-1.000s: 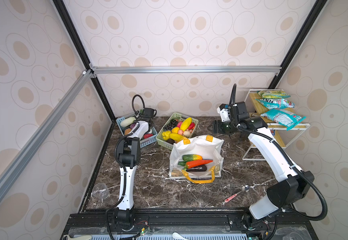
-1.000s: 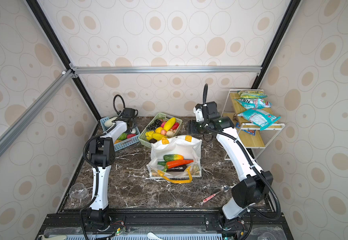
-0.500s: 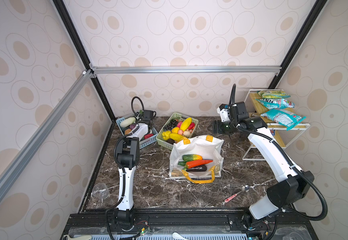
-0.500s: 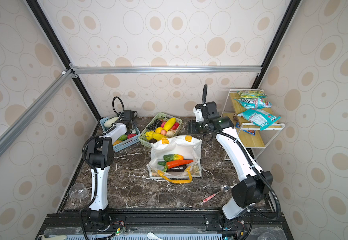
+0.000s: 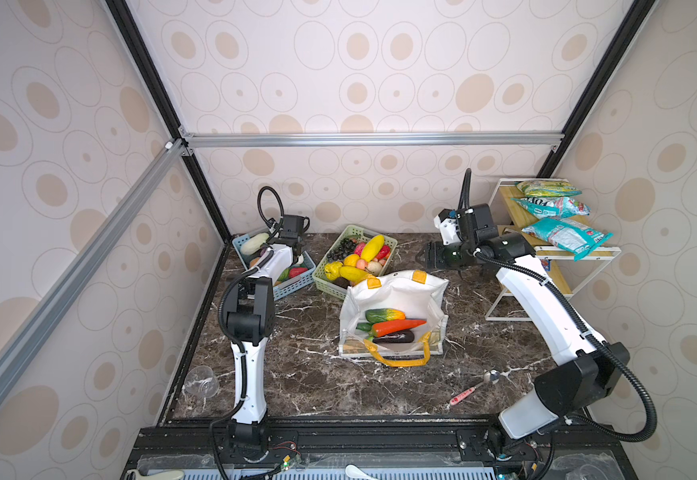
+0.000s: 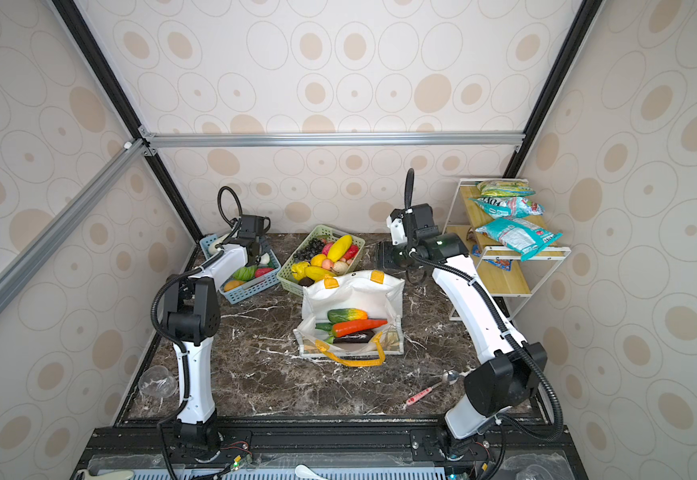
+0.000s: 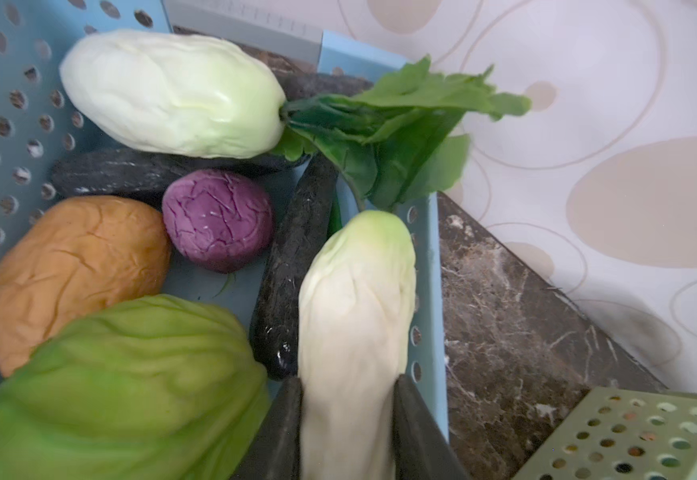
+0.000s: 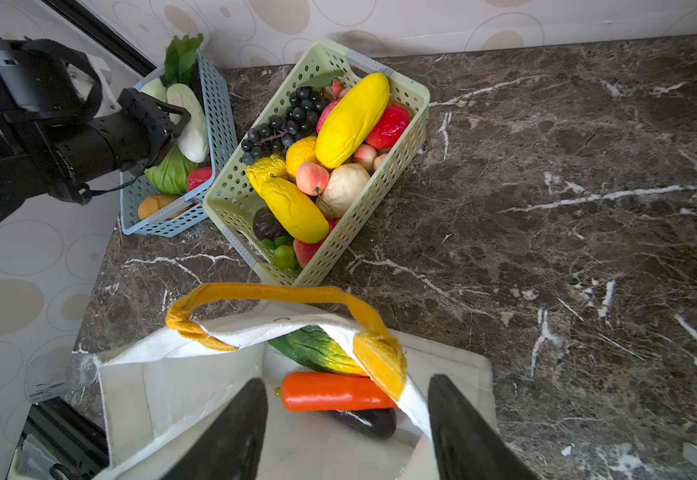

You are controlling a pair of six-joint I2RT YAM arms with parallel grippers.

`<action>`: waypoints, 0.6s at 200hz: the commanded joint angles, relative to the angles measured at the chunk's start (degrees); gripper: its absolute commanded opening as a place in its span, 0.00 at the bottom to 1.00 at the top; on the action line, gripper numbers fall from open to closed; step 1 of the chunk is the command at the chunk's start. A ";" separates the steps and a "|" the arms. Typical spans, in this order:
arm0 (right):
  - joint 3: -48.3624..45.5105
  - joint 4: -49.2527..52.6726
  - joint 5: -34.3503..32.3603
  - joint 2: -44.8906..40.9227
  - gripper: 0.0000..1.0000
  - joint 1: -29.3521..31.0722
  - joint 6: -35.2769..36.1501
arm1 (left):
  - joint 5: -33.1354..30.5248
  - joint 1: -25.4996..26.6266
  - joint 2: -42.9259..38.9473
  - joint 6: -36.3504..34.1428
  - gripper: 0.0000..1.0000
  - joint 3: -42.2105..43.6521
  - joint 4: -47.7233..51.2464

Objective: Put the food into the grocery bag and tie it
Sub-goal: 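Close the left gripper on the bok choy stem and lift it, then carry the bok choy with the left gripper over the white tote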

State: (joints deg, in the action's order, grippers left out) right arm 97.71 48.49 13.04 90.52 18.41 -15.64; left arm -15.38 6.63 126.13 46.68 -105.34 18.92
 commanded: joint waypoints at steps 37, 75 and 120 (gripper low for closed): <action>0.20 0.55 -0.29 -2.23 0.64 0.61 -0.18 | 0.50 -0.40 -8.37 -2.72 0.33 3.67 -1.96; -0.84 0.06 -0.16 -2.21 0.64 0.58 -0.54 | 6.09 -0.40 -14.69 -2.97 0.34 9.57 -5.80; -1.72 -0.33 0.41 -2.11 0.64 0.67 -1.08 | 11.22 -0.39 -22.68 -3.10 0.35 17.57 -9.55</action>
State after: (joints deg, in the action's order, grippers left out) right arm 96.79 48.27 13.21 89.86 18.44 -16.21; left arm -7.51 6.63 108.22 44.58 -90.50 12.84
